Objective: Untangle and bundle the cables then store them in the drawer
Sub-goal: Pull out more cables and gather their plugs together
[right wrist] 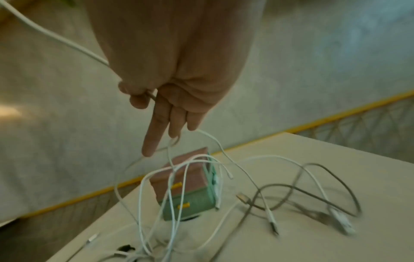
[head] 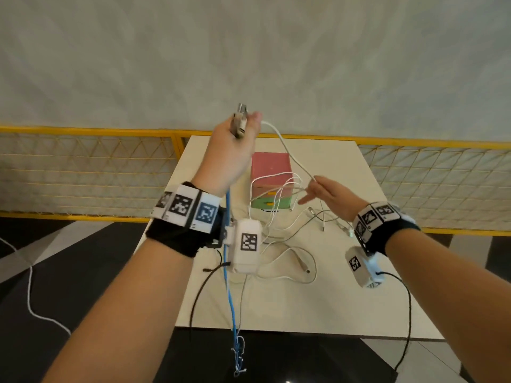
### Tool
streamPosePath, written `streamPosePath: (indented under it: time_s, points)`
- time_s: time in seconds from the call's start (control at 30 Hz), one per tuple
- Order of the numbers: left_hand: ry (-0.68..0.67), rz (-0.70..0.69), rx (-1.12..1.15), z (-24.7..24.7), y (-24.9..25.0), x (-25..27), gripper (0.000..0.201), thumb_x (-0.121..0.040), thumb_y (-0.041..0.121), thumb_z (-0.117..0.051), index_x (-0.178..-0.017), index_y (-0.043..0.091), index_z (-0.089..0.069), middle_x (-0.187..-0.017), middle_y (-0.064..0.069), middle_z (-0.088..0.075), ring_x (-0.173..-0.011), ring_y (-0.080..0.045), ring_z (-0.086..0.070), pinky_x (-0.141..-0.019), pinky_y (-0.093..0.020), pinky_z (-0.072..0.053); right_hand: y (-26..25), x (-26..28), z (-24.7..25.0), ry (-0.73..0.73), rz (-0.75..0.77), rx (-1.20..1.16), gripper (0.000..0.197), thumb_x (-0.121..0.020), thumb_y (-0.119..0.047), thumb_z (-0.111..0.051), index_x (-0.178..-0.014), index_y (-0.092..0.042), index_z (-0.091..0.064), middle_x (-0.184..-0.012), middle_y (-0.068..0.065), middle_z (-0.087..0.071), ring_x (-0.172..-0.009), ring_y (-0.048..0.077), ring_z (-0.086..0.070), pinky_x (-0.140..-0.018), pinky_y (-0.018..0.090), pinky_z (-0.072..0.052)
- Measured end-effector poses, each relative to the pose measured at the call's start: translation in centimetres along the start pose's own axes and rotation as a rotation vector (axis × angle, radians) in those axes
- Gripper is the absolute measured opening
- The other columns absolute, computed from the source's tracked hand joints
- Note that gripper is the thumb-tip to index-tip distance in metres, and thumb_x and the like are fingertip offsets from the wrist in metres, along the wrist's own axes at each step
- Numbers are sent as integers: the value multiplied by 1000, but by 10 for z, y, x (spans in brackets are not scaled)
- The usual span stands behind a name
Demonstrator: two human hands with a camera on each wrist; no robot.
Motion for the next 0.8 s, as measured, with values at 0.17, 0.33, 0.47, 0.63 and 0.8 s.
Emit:
streamPosePath:
  time_s: [0.17,0.33,0.47,0.63,0.8]
  points:
    - [-3,-17,-258,15,-2,-2,38,-100,33,-49,-66,17,-44,-57,2,-39,-51,-10,-36,-49,-20,-29,3,0,2,27,-20,-26,29,-100,-31,-38,-81,-17,-53,-94,13,-68,-91,14,-65,-84,37,-44]
    - [-1,198,-510,29,-48,-3,18,-97,17,-52,-95,10,-69,-101,-6,-69,-95,-21,-62,-82,-31,-47,-16,-1,25,54,38,-20,23,-93,-44,-46,-85,-25,-57,-104,5,-67,-92,16,-60,-86,35,-47]
    - [-114,114,-439,5,-39,15,58,-93,-1,-50,-145,23,-42,-118,9,-57,-95,-12,-60,-77,-23,-49,-38,-3,33,-25,65,30,23,-88,-43,-57,-107,-31,-61,-146,-8,-43,-136,3,-34,-116,33,-25]
    - [-419,147,-186,-49,-22,30,14,-100,22,-52,-104,13,-62,-71,18,-62,-59,4,-57,-48,-4,-36,-75,-5,32,-92,206,206,47,-93,-39,-52,-137,-25,-46,-149,-12,-37,-139,-5,-16,-114,25,-17]
    - [-278,121,-170,-45,-15,28,48,-99,47,-45,-81,6,-62,-58,2,-53,-48,-7,-45,-49,-19,-36,-72,-1,42,-62,190,121,18,-99,-39,-37,-106,-35,-54,-119,-32,-53,-115,-14,-45,-99,18,-34]
Point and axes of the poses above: each hand's wrist, its own x-axis away from the middle knuckle, its own z-axis out of the back of the hand, y = z × x, the point moved 4 cm from there along -x, towards the middle knuckle
